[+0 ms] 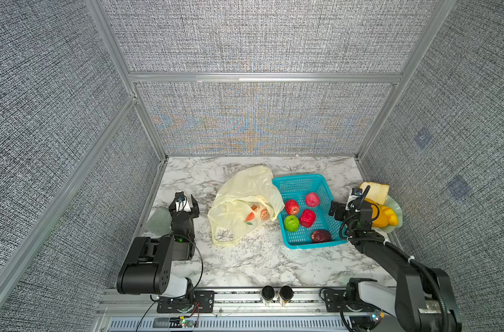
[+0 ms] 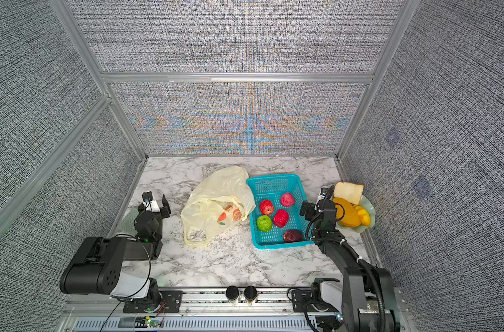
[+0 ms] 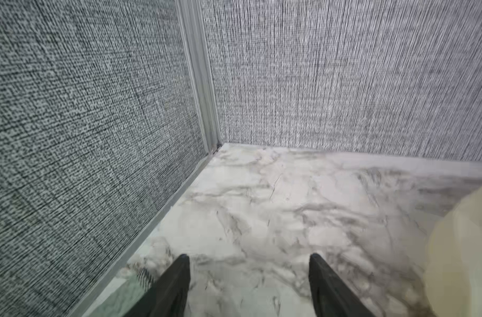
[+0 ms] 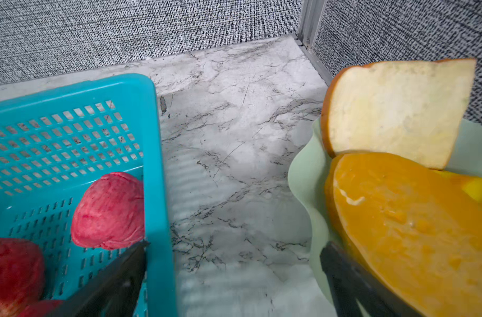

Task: Untie the knot of a plastic bag & take out the apple
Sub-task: Reset both arms

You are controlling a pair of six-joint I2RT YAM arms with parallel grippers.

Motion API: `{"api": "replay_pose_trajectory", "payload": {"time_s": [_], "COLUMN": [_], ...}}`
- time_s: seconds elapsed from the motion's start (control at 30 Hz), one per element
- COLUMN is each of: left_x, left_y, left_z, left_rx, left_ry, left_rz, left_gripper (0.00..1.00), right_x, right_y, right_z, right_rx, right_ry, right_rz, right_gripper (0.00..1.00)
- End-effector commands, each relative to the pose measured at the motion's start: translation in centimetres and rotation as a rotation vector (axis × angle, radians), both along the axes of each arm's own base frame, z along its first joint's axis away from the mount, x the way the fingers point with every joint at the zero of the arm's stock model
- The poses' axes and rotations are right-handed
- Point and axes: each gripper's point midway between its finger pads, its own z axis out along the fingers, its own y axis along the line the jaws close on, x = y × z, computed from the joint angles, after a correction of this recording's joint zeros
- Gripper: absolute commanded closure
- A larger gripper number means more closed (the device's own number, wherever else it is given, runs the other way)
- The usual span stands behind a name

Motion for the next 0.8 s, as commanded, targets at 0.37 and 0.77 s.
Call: {"api": "replay_pose_trajectory", "payload": {"time_s": [0.37,0.77], "left_x": [-0.9,-1.0], "left_y": [-1.1,-1.1], "left_z": [-1.3,-1.3], "left_rx": [0.020,0.020], "left_ry": [-0.009,-0.010], "left_rz": [-0.075,-0.073], "left_gripper": [0.01,0.01], "right_x": [2.2,3.1], "right_y": [0.1,0.5], "right_z": [-1.3,-1.7], "right_rx": [-0.014,-0.067], "right_ry": [-0.220,-0.171], "right_rz": [0.077,0.071], "right_gripper": [0.01,0.01]}}
